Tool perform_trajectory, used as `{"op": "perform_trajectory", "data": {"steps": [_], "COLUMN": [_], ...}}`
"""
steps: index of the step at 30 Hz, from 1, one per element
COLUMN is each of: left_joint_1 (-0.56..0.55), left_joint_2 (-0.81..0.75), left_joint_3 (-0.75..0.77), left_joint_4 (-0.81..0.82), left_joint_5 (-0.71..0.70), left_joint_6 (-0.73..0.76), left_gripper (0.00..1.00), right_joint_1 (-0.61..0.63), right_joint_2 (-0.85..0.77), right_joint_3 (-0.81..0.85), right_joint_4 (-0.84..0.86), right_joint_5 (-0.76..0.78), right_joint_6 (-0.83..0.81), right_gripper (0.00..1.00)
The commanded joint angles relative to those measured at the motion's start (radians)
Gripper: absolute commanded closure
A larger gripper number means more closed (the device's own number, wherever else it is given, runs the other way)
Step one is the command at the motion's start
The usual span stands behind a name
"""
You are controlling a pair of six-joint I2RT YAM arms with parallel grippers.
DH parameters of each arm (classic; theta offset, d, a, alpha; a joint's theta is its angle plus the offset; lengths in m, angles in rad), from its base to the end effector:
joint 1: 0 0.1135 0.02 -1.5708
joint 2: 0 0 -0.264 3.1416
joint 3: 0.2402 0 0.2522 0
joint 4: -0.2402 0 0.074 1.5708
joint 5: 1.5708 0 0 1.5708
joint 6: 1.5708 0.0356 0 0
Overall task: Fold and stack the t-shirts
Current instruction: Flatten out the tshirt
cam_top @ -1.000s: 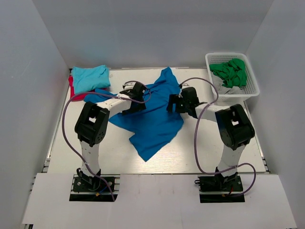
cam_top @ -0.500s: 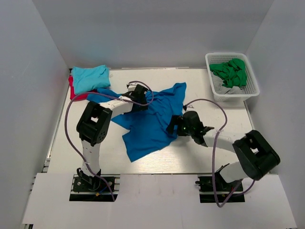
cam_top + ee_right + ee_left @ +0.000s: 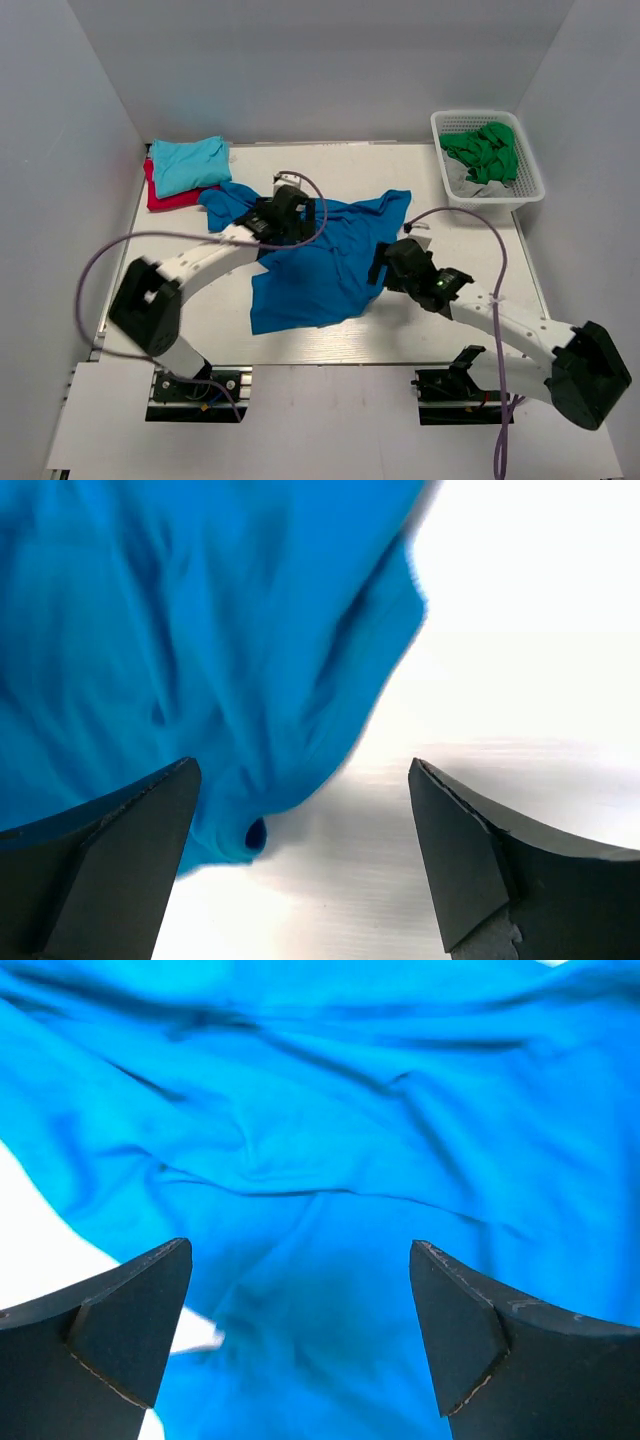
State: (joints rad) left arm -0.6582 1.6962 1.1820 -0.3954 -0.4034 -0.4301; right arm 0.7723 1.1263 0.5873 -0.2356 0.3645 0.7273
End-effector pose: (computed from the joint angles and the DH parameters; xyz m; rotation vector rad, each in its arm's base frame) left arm 0.2944 -0.2100 0.2229 0.1048 2.3809 -0.0065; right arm 0.1694 0.1473 0.2026 0.1265 2.3044 0.3491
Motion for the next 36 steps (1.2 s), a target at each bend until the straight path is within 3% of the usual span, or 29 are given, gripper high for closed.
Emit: {"op": "perform_trajectory", "data": {"steps": [1, 3, 6, 11, 16, 27, 36], "left_joint_1": [-0.032, -0.079, -0.19, -0.408, -0.523, -0.569, -0.569], "left_joint_2": [-0.237, -0.331, -0.281, -0.014, 0.056, -0.006, -0.288], "left_joint_3": [-0.121, -0.189, -0.188, -0.088, -0.085, -0.194, -0.358], "left_joint_4": [-0.02, -0.007, -0.051, -0.223, -0.24, -0.145, 0.052], "left_joint_5": [0.032, 0.121, 0.152, -0.009, -0.063, -0.057, 0.106], "left_joint_6": [0.008, 0.036, 0.025, -0.058, -0.114, -0.138, -0.064], "left_gripper": [0.0, 0.0, 0.0, 0.0, 0.0, 0.0, 0.0], "right_joint_1": [-0.008, -0.021, -0.053, -0.106, -0.172, -0.225, -0.243], "right_joint_2": [-0.063, -0.062, -0.021, 0.123, 0.168, 0.158, 0.142], "right_joint_3": [0.095, 0.106, 0.112, 0.169, 0.187, 0.132, 0.12], "right_joint_4": [-0.215, -0.249, -0.275, -0.237, -0.18, -0.097, -0.067], "right_joint_5": [0.252, 0.33, 0.361, 0.311, 0.212, 0.08, -0.008], "right_joint_6": [0.073, 0.09, 0.067, -0.012, -0.1, -0.16, -0.181], "right_gripper": [0.1, 0.1, 0.1, 0.1, 0.1, 0.1, 0.1]}}
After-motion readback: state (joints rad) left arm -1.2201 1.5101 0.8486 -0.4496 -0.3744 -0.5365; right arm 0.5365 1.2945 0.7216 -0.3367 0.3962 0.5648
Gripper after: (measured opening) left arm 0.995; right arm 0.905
